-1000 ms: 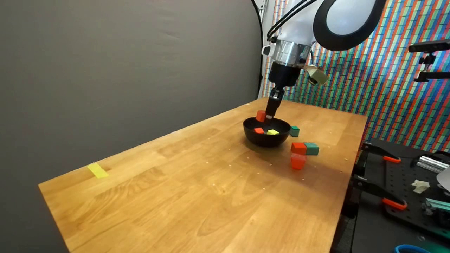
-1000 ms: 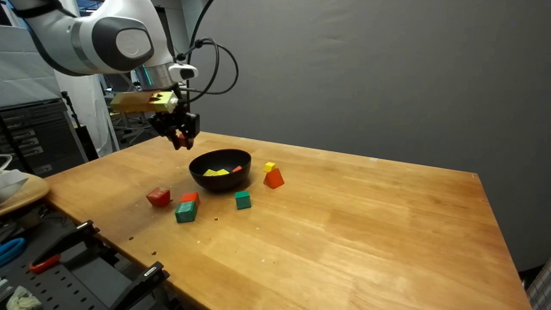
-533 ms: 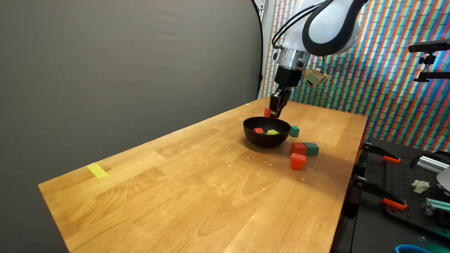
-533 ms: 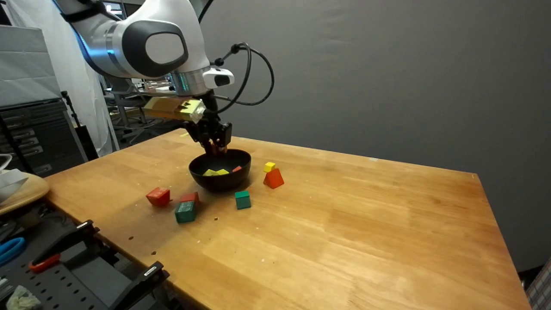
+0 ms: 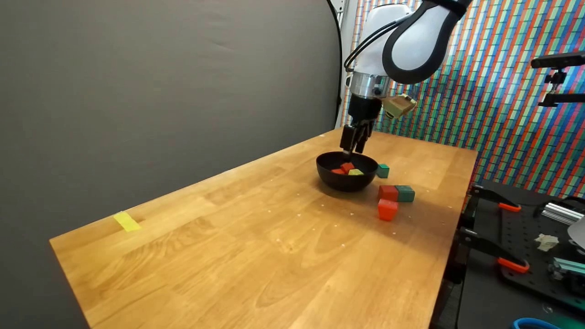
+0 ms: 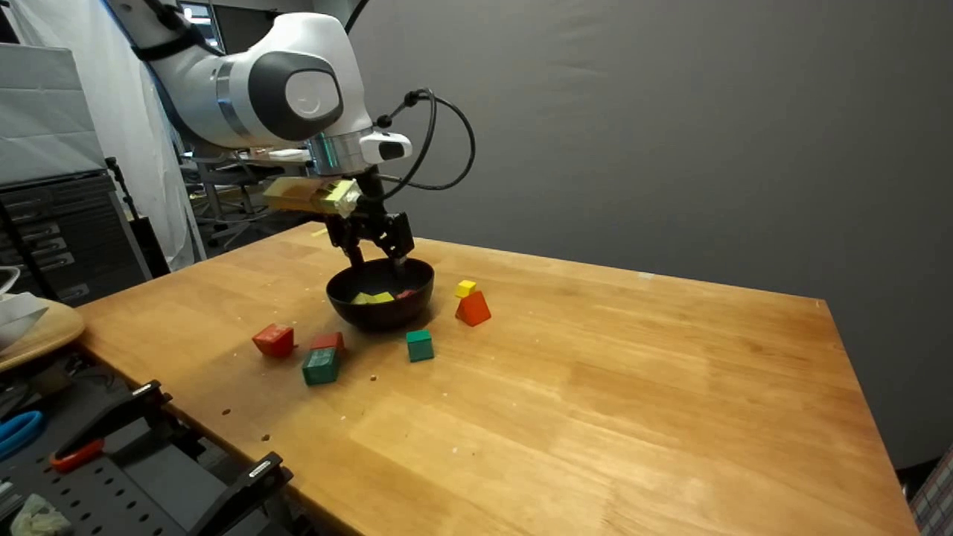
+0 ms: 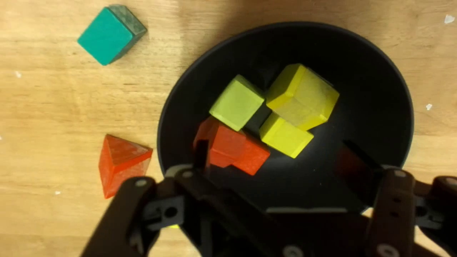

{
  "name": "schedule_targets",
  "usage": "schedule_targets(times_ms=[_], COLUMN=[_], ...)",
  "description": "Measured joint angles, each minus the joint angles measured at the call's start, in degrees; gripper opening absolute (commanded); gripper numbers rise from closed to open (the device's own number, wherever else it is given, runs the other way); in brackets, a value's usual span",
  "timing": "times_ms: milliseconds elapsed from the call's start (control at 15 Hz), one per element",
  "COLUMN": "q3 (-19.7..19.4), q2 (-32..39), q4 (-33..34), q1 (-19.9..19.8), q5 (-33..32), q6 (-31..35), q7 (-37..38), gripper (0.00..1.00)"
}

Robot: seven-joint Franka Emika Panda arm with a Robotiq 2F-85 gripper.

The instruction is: Put all the blocks in the bowl one at a time except the right yellow block

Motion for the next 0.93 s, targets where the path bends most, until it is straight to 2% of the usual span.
schedule_targets(times_ms=[267,400,600,933], q3=[-3.51,-3.15,-3.08,-3.08], q2=[-9.25,-14.87,-18.87,-19.01], q4=[-5.47,-8.67,-11.16,-11.43], q1=[5.49,5.83,5.83,5.83], q5=[-15.46,-21.82,-22.97,-22.97], q6=[-2.30,-3.53,-4.40,-4.48], q7=[14.12,20.58,21.71,21.71], gripper=[1.00,0.99,1.00,1.00])
